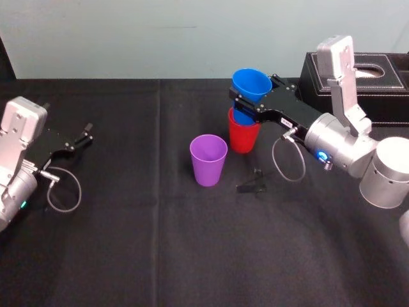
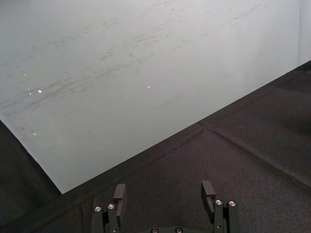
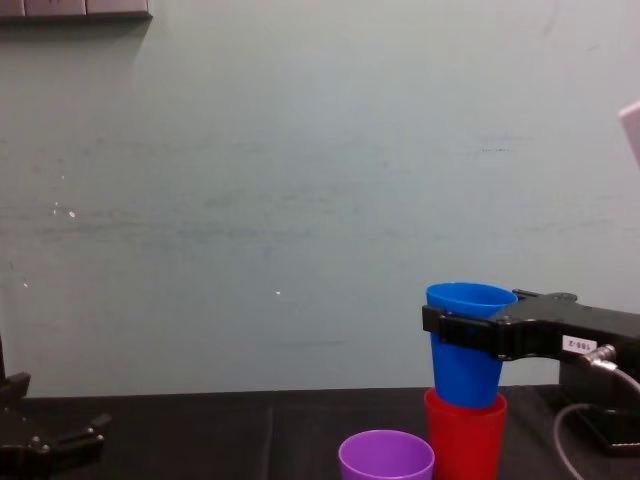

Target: Stack the three plastic cups sequentially using one hand.

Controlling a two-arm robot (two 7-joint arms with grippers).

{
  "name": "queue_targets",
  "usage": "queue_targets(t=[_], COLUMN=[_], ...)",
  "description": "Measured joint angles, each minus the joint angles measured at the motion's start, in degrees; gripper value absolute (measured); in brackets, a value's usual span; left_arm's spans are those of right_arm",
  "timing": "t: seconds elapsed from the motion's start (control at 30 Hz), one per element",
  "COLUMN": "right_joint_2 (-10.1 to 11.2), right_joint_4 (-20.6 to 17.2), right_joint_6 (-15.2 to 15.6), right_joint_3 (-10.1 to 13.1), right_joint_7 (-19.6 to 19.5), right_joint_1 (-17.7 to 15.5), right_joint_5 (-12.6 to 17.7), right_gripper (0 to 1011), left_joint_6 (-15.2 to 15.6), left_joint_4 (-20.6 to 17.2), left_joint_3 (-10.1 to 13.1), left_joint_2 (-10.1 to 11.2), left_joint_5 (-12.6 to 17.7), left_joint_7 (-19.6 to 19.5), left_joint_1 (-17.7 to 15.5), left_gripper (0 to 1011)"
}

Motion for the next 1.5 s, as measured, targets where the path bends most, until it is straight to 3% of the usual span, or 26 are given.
queue_targets(t=[0.43, 1.5], right_joint_2=[-2.2, -3.8], right_joint_4=[6.6, 12.7], right_joint_6=[-2.7, -6.3], right_joint_3=[-1.0, -0.5], right_joint_7=[0.4, 1.8], right_joint_1=[3.2, 3.6], right_joint_5=[-1.7, -3.6], right_gripper=[735, 736], left_joint_6=[0.0, 0.0], left_joint_4=[0.0, 0.0], left_joint_3=[0.0, 0.0], left_joint_2=[0.0, 0.0], left_joint_5=[0.0, 0.0], left_joint_7=[0.0, 0.0], left_joint_1=[0.0, 0.0], left_gripper=[1005, 1005])
